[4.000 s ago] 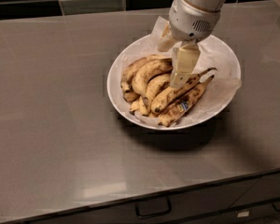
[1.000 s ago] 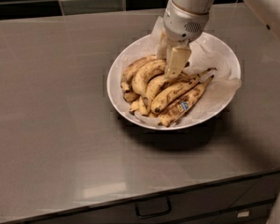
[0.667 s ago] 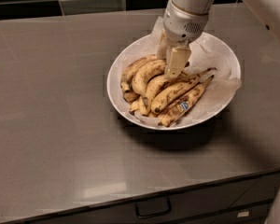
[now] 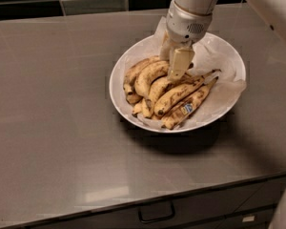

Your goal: Pick banana from white bowl

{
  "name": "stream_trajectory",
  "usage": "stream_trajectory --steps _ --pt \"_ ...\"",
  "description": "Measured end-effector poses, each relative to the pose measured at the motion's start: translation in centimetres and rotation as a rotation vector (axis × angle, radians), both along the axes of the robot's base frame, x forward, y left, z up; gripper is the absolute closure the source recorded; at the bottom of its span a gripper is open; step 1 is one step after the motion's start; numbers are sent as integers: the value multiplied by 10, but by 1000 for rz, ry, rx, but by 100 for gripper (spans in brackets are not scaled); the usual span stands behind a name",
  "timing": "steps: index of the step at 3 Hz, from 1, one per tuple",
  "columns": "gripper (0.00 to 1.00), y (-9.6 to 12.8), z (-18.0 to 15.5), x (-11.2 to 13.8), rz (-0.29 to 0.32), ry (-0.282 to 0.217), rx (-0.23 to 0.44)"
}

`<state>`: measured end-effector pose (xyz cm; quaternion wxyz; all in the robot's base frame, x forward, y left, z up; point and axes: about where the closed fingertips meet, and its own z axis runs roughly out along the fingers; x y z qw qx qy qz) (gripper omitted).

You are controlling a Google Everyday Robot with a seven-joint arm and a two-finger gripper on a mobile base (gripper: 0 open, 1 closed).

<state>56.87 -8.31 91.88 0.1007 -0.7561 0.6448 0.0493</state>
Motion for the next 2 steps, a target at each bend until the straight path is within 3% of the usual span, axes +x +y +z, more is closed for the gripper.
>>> stream_trajectory --steps 1,2 --pt "61 0 0 0 0 0 -3" --pt "58 2 1 0 8 -1 2"
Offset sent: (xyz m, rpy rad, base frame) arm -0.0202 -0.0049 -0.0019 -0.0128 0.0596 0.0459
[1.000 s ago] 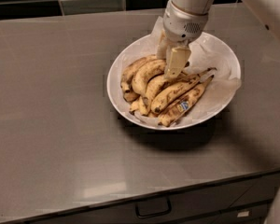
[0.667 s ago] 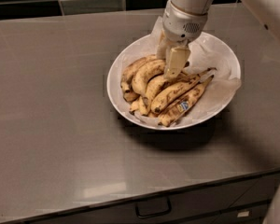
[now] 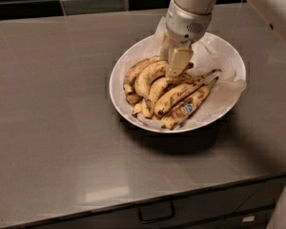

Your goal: Pick banana from white bowl

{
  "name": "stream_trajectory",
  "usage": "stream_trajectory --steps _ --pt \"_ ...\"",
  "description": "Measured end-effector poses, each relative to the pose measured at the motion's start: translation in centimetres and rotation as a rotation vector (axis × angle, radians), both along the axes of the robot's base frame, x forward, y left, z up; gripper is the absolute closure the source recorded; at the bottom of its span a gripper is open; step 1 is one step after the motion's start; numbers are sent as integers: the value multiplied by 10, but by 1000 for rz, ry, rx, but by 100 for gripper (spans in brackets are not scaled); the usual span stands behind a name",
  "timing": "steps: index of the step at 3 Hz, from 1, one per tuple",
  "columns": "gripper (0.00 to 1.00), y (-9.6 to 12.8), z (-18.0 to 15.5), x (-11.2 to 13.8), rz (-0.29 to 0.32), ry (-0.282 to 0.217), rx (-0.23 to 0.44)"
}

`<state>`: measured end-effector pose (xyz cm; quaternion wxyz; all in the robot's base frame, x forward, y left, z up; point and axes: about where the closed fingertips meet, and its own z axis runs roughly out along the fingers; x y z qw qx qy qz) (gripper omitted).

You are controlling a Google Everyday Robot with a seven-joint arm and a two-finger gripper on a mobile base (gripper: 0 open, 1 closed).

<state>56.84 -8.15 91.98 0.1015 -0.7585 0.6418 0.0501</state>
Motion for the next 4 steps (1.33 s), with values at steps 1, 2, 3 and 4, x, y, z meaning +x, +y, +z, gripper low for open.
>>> stream_trajectory --steps 1,2,3,4 --pt "57 2 -1 -2 17 -1 9" --pt "56 2 0 -2 17 -1 9" --pt "59 3 -1 -3 22 -3 12" --pt "78 4 -3 -6 19 -19 4"
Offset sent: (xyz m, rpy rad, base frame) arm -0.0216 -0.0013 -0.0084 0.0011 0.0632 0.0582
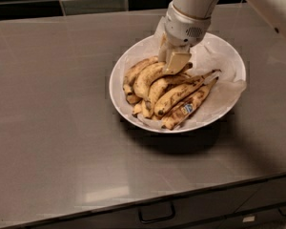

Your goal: Pick banana from white bowl

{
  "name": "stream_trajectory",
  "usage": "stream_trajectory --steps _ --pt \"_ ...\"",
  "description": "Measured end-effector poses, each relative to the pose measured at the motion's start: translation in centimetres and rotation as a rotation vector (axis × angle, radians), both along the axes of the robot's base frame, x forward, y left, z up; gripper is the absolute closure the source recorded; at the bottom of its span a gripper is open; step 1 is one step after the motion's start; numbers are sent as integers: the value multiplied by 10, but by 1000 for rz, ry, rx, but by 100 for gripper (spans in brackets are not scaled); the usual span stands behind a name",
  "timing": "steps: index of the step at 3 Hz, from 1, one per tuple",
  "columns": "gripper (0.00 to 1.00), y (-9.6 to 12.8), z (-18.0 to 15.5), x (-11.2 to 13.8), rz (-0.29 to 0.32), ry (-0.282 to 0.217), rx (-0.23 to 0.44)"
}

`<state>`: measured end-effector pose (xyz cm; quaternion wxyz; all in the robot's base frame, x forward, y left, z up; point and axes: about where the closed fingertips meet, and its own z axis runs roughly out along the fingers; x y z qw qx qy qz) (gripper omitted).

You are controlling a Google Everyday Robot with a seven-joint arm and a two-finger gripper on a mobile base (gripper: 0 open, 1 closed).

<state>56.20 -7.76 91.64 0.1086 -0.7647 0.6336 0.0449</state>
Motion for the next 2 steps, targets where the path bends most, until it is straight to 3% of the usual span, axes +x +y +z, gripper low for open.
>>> stream_trajectory --steps 1,2 --pt "99 0 0 0 0 0 0" --pt "100 0 0 0 0 0 0"
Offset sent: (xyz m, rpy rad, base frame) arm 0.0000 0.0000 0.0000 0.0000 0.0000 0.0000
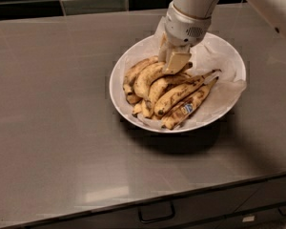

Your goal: Pick banana from white bowl

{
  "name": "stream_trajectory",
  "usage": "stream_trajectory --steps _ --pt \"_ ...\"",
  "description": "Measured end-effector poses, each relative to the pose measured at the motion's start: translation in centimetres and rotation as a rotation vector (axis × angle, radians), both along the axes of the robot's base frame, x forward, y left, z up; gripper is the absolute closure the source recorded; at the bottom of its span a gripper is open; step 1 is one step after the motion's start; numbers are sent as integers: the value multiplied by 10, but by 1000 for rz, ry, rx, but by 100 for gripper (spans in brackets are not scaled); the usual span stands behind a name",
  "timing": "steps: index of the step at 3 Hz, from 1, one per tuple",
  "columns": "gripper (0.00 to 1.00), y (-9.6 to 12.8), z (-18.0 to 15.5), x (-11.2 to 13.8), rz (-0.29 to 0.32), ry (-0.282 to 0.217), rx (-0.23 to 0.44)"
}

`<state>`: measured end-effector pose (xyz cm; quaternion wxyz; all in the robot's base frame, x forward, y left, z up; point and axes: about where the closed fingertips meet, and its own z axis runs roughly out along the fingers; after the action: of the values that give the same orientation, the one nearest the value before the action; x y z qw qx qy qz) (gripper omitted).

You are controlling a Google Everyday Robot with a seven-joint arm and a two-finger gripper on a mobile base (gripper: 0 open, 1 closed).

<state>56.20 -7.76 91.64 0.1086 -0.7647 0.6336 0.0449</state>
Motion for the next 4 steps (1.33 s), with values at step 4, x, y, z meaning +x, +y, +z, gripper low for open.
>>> stream_trajectory --steps 4 --pt "100 -1 68 -31 102 -200 191"
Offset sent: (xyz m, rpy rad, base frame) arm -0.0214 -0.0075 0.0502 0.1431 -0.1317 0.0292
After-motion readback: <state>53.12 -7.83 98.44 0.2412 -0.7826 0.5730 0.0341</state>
